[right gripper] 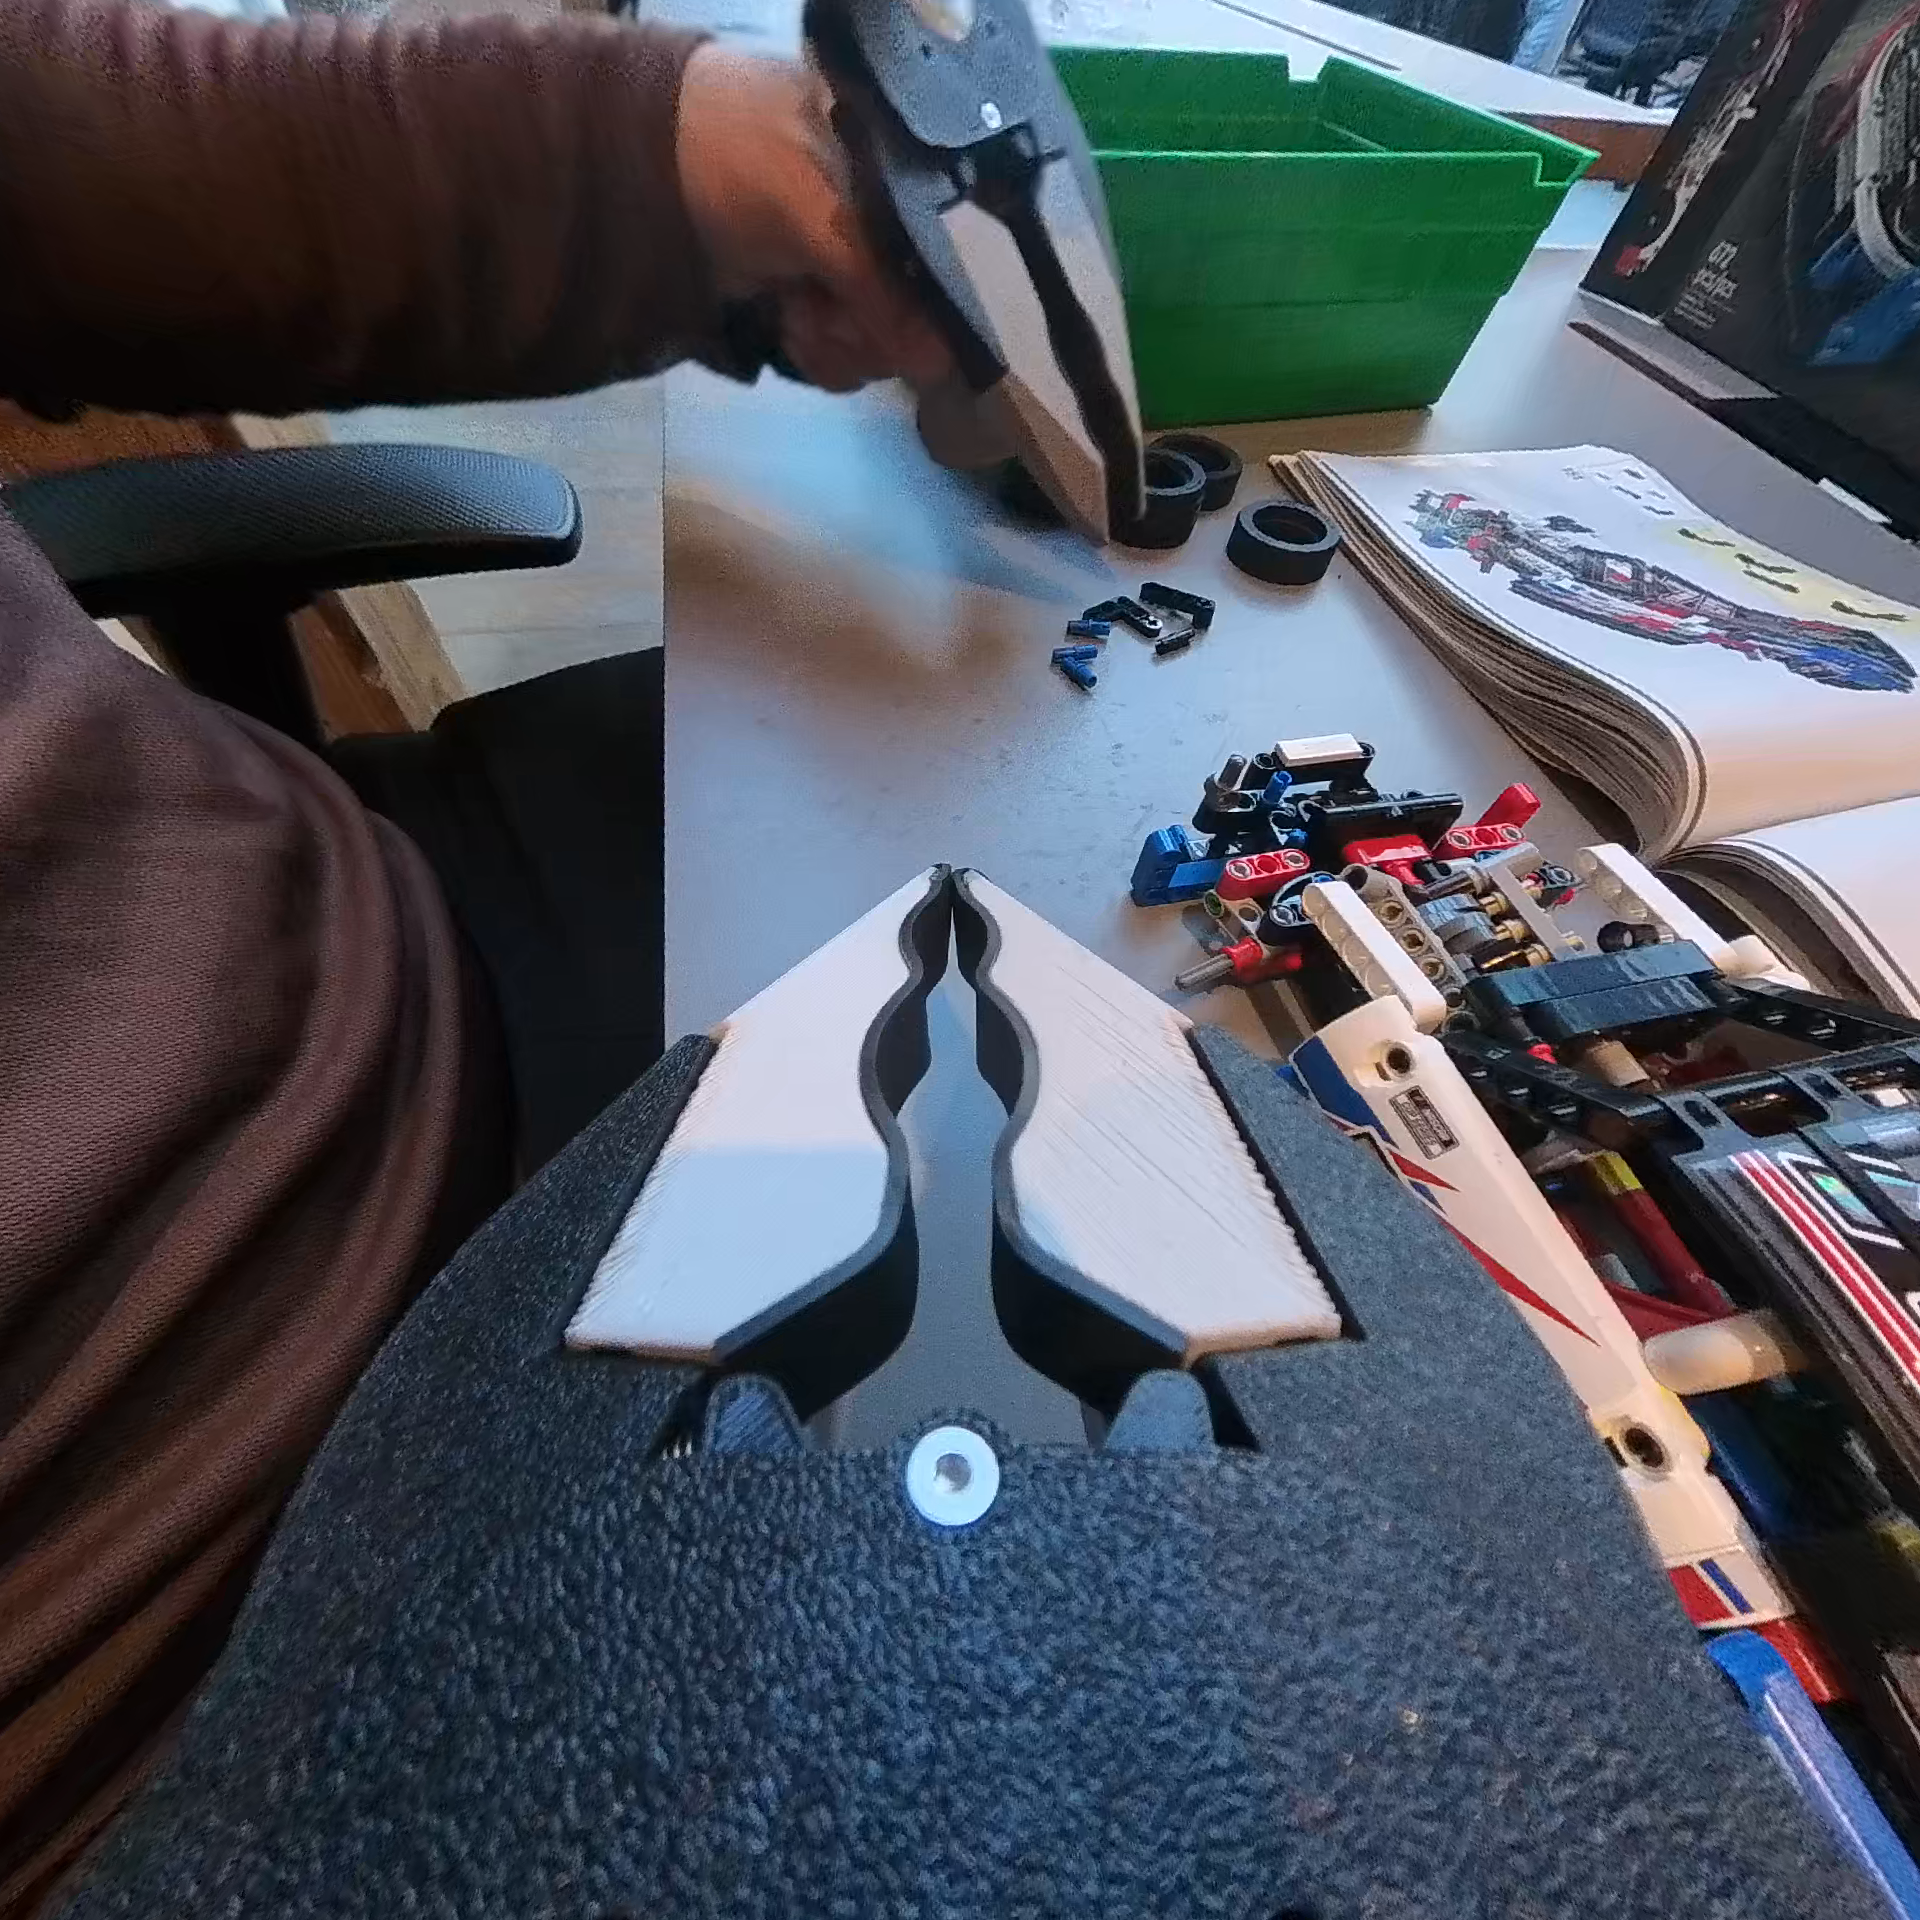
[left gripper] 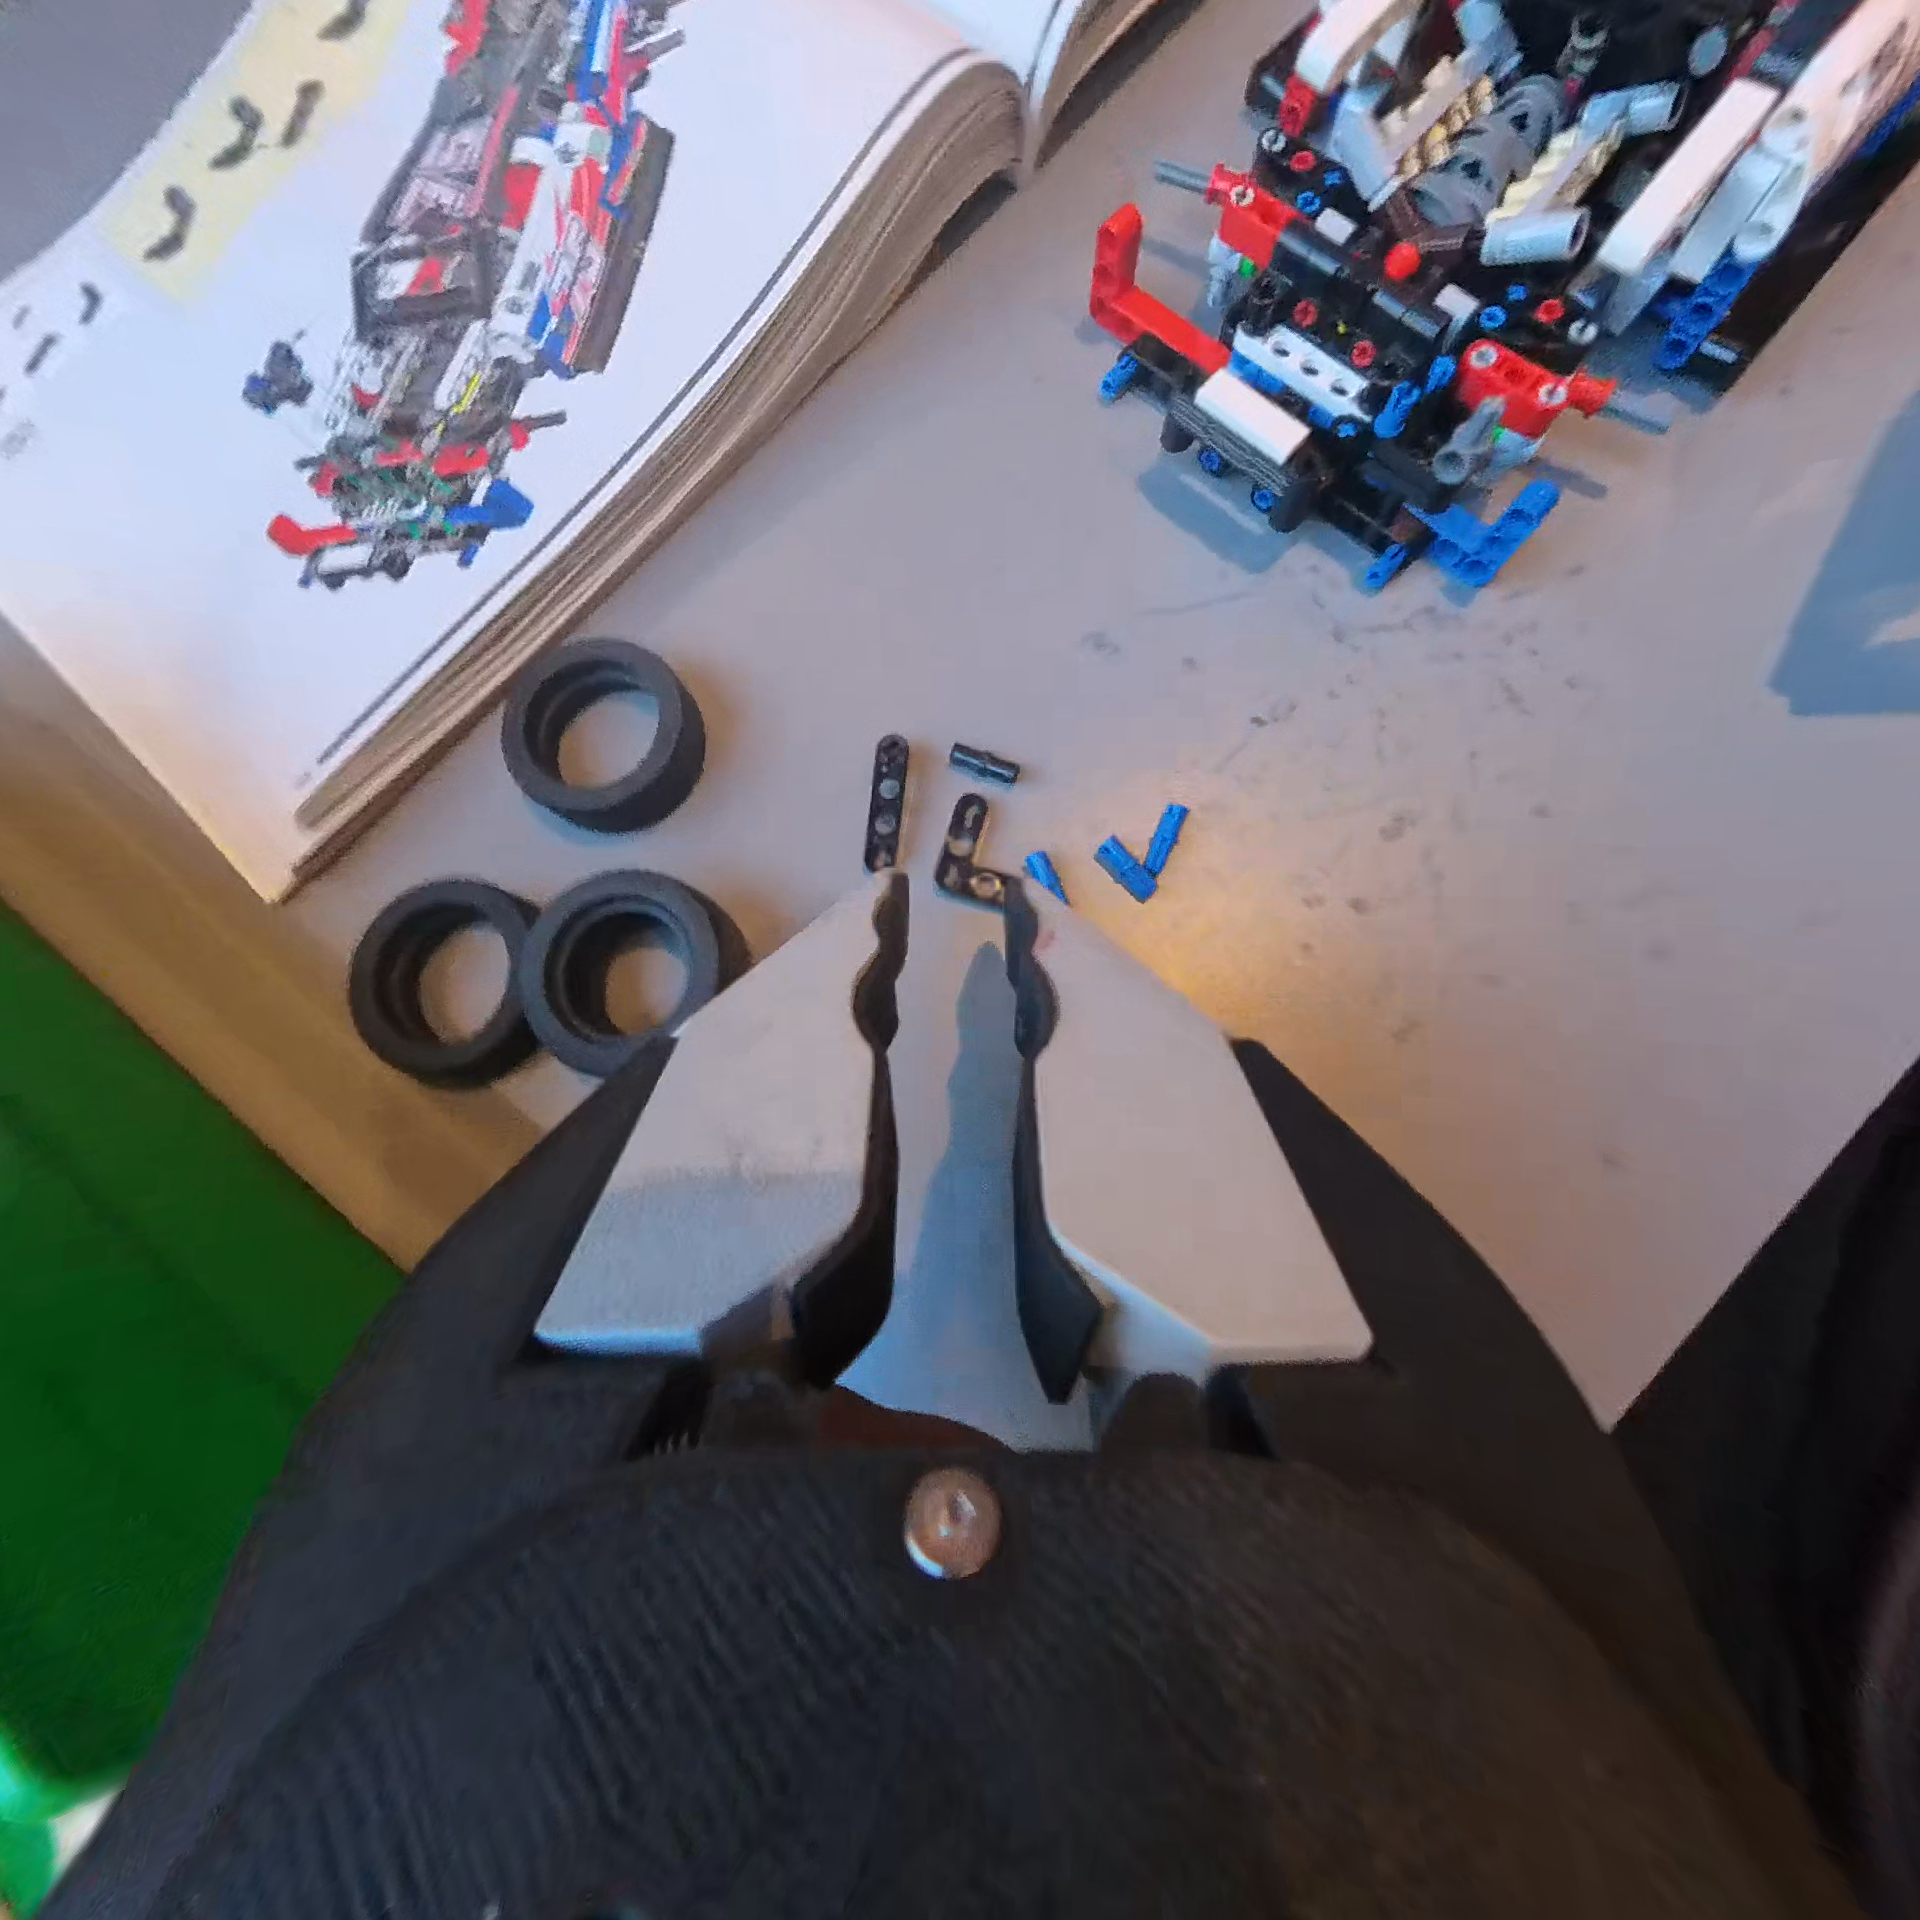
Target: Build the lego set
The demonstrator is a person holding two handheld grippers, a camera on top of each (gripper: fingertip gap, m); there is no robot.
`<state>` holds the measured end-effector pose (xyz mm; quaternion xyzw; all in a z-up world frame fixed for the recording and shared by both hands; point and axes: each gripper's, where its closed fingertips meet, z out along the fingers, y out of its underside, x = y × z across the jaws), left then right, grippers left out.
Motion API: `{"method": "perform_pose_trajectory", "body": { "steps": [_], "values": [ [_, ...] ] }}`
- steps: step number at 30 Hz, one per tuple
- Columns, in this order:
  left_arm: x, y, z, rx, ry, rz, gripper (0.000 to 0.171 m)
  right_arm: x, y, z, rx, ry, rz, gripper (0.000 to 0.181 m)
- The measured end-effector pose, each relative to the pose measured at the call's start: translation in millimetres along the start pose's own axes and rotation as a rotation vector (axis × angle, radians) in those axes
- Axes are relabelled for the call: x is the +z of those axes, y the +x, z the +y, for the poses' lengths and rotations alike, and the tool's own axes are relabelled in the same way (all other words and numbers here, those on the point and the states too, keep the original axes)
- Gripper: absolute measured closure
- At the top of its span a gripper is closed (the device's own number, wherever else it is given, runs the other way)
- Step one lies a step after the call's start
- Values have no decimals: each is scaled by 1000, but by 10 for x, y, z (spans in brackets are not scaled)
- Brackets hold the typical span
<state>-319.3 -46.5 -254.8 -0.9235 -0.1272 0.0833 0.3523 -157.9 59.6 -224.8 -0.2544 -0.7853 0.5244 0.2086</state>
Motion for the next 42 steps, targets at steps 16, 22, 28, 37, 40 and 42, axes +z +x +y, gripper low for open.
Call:
{"method": "perform_pose_trajectory", "body": {
  "steps": [16, 22, 28, 37, 40, 42],
  "values": [
    [339, 31, 53, 27, -270, 64, 166, -5, -27, -3, -17, 3, -4, 181],
    [200, -40, 31, -27, -223, -17, 167, -27, -9, 7, -11, 1, 3, 181],
    [-85, 197, -32, -342, -4, -21, 167, -30, 0, 17, -6, -4, 4, 181],
    [-25, 625, 318, -452, -12, 30, 157, 5, 12, 58, -2, -36, 9, 181],
    [-60, 673, 335, -437, -17, 51, 148, 3, 22, 58, -6, -36, 21, 181],
    [-91, 709, 359, -423, -24, 72, 147, 4, 24, 59, -9, -36, 25, 181]
  ]
}}
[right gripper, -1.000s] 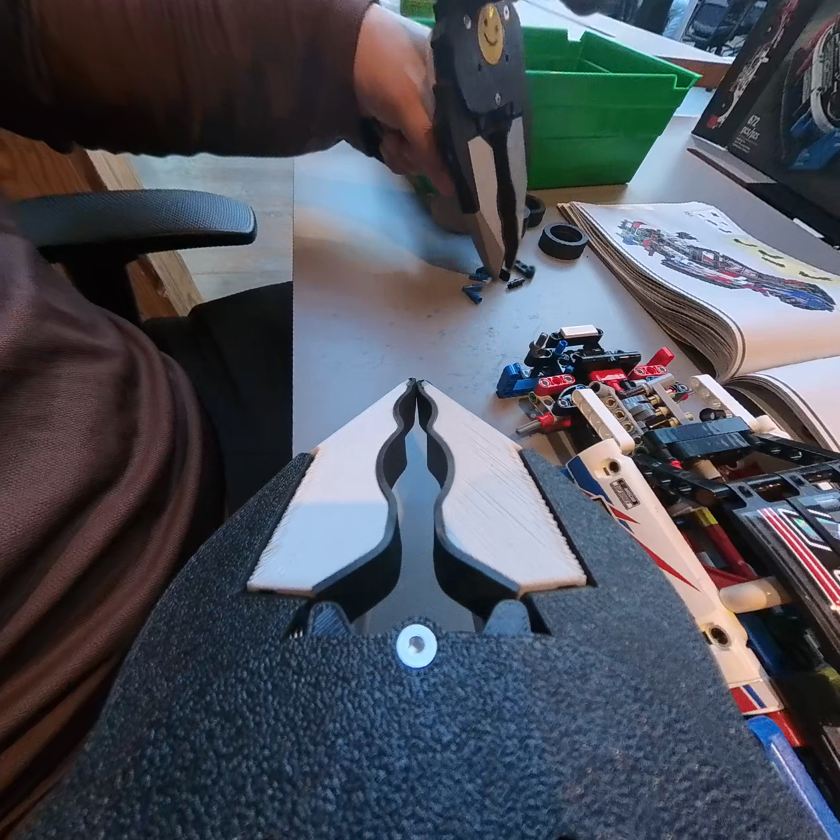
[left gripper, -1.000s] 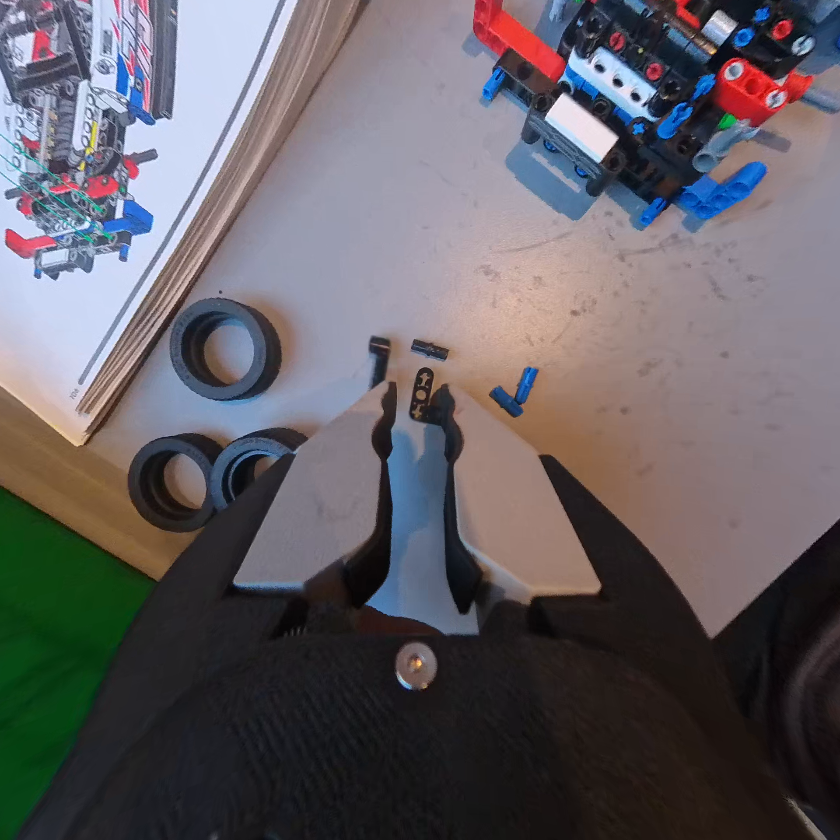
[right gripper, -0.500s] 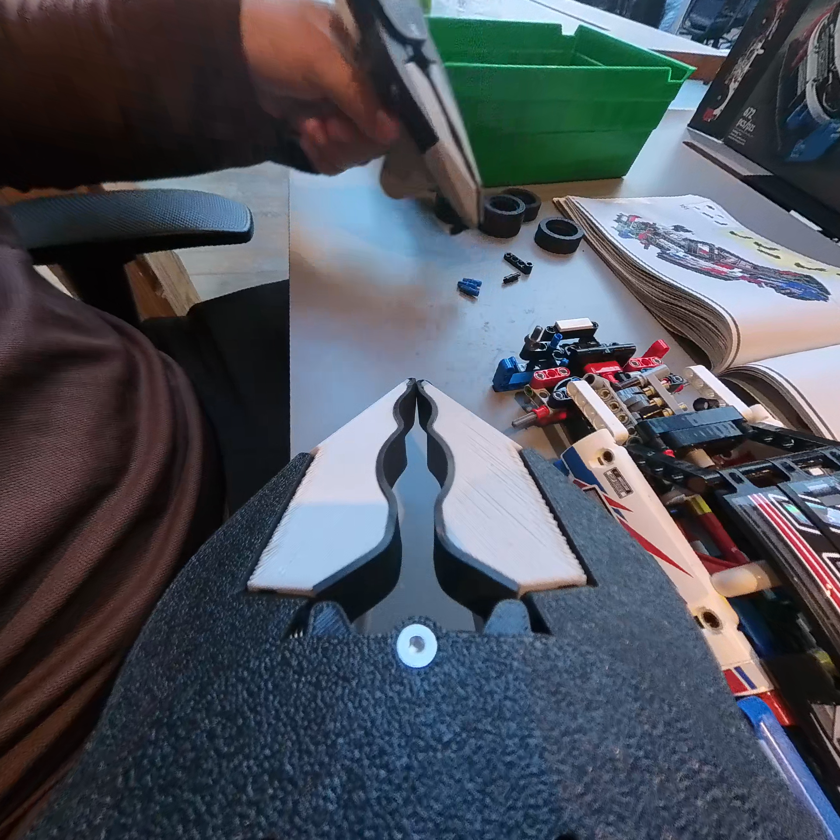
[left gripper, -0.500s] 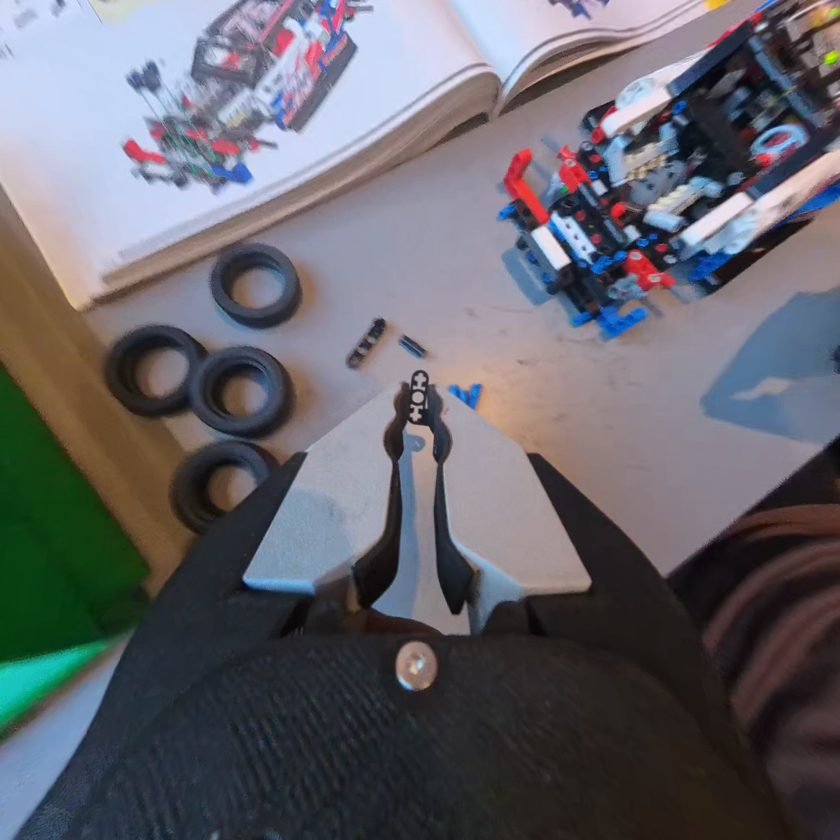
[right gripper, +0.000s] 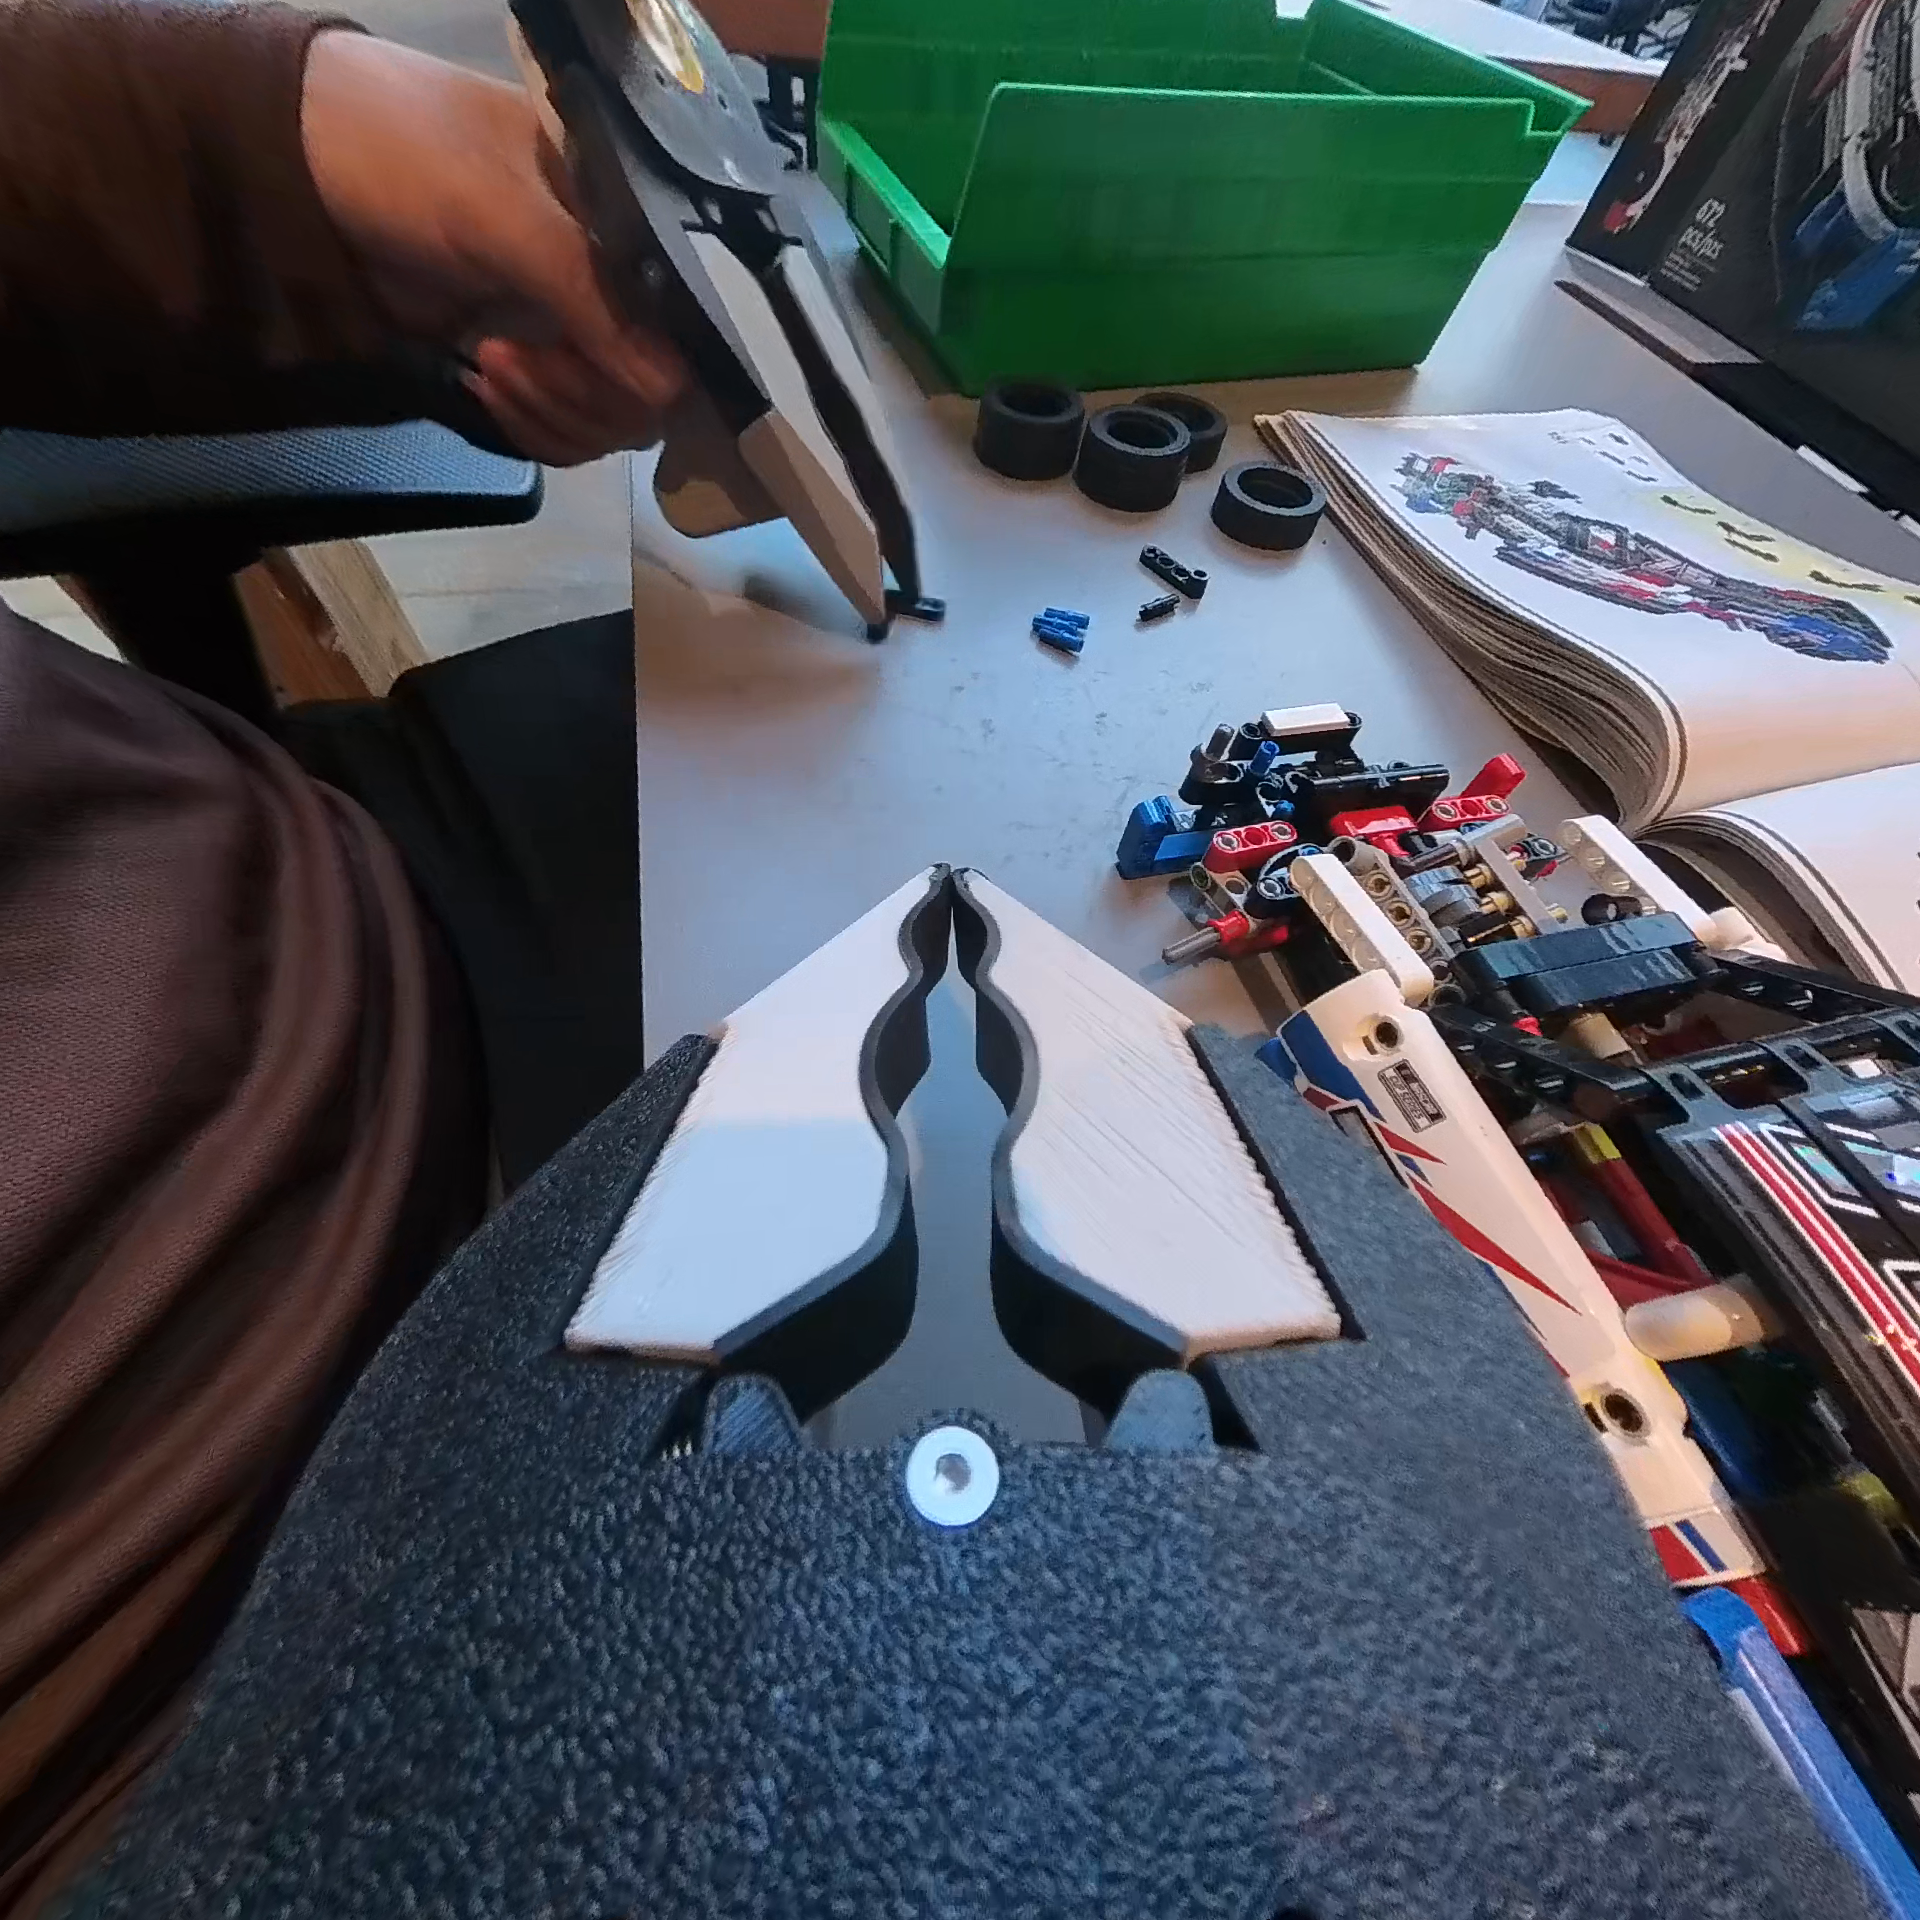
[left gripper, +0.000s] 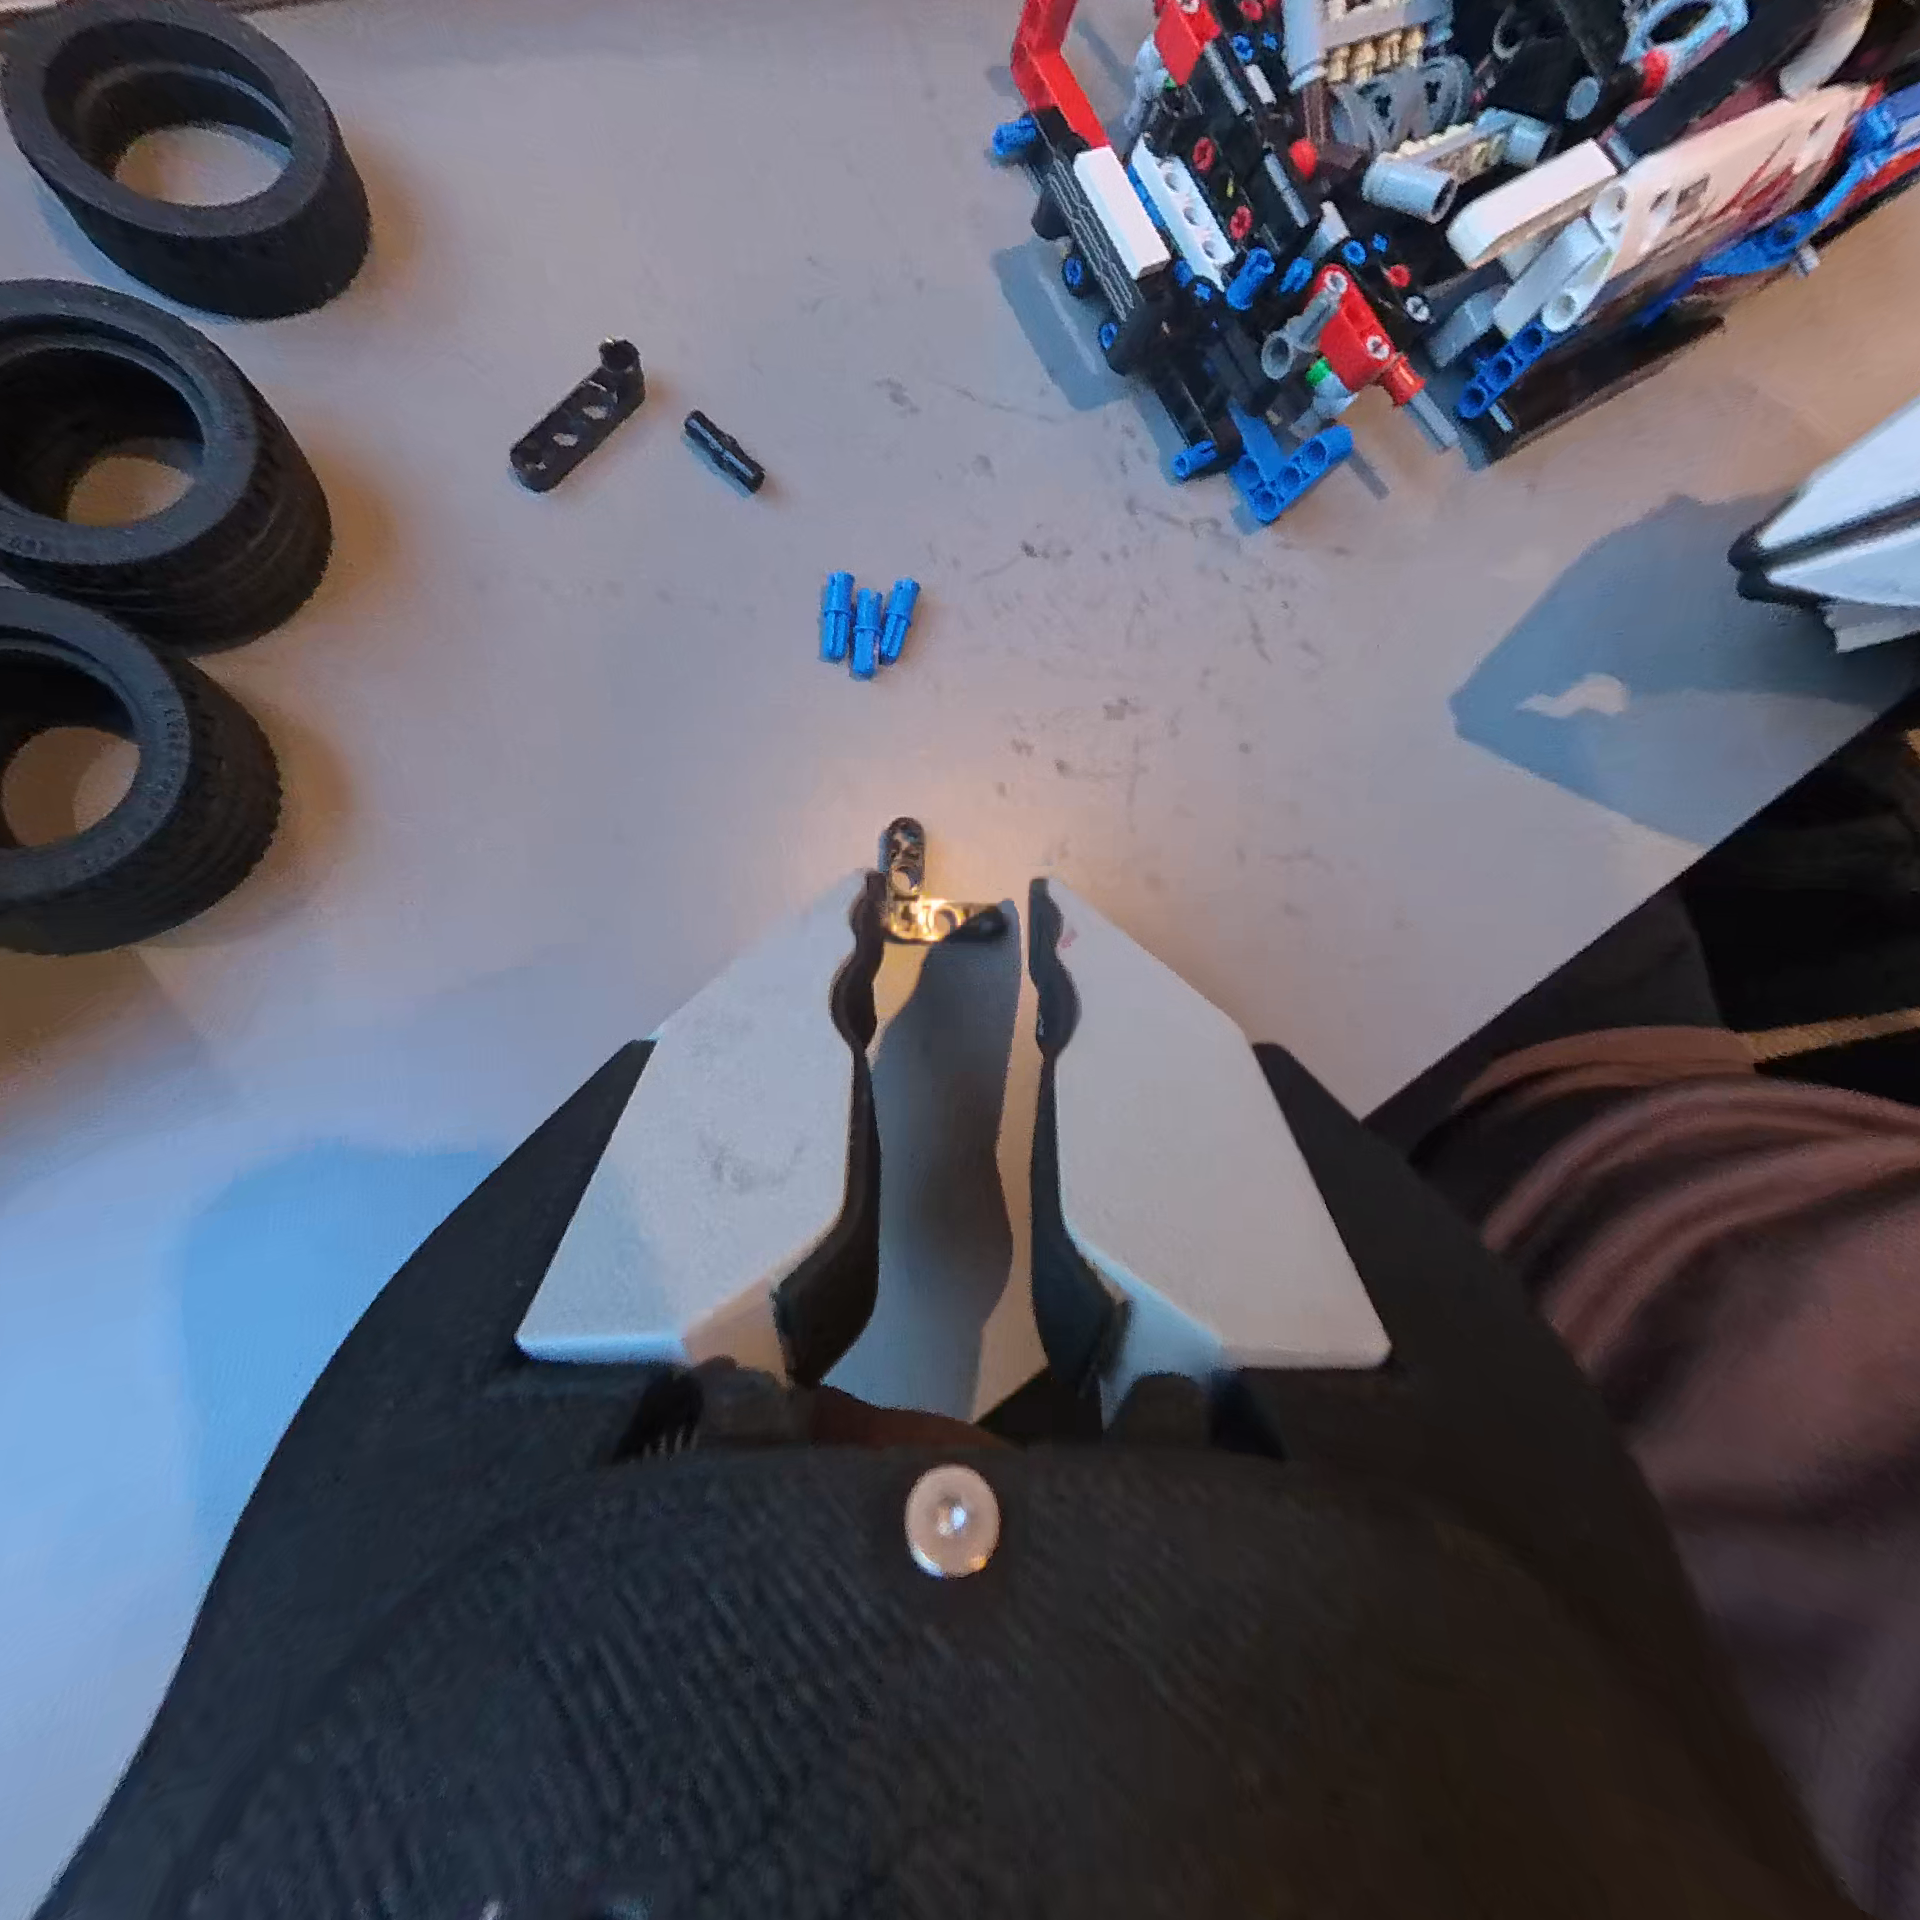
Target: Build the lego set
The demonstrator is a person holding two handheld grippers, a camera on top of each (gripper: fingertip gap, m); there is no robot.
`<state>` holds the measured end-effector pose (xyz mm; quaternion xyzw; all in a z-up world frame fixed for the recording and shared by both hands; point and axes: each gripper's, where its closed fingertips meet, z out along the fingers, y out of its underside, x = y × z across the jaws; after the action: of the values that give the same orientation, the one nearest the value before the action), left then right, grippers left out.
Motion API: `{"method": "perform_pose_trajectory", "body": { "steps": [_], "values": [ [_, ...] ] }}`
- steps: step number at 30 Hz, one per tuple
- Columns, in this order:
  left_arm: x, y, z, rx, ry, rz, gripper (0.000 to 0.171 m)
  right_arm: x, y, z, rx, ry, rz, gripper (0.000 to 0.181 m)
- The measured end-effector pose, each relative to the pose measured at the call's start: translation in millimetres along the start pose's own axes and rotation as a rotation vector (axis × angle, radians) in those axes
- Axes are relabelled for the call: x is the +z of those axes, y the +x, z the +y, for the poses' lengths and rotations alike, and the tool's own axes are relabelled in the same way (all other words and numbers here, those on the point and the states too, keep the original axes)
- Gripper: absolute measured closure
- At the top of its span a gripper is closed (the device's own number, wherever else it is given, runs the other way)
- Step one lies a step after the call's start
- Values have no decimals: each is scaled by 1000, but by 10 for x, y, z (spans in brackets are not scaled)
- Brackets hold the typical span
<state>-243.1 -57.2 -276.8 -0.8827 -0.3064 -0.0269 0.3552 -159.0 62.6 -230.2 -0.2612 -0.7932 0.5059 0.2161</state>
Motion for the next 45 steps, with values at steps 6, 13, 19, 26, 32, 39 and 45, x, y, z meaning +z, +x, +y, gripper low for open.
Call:
{"method": "perform_pose_trajectory", "body": {
  "steps": [6, 13, 19, 26, 32, 39, 45],
  "values": [
    [-124, 172, 152, 32, -28, 123, 145, 10, -8, 9, -2, -8, -4, 181],
    [-307, -77, 153, 169, -7, 33, 148, 17, 2, 15, 8, -14, -8, 181],
    [-104, 43, 189, 207, -53, 80, 160, 20, 25, 19, 15, -16, 5, 181],
    [-84, 131, 157, 211, -26, 134, 147, 1, 47, -2, 23, 1, 16, 181],
    [-161, -139, 68, 224, 148, 59, 145, -27, 36, -22, 55, 22, -17, 181],
    [-104, -60, 65, 467, 154, 51, 145, -43, 43, -39, 102, 38, -55, 181],
    [-151, -54, 8, 348, 182, 154, 150, -34, 25, -47, 112, 41, -96, 181]
  ]
}}
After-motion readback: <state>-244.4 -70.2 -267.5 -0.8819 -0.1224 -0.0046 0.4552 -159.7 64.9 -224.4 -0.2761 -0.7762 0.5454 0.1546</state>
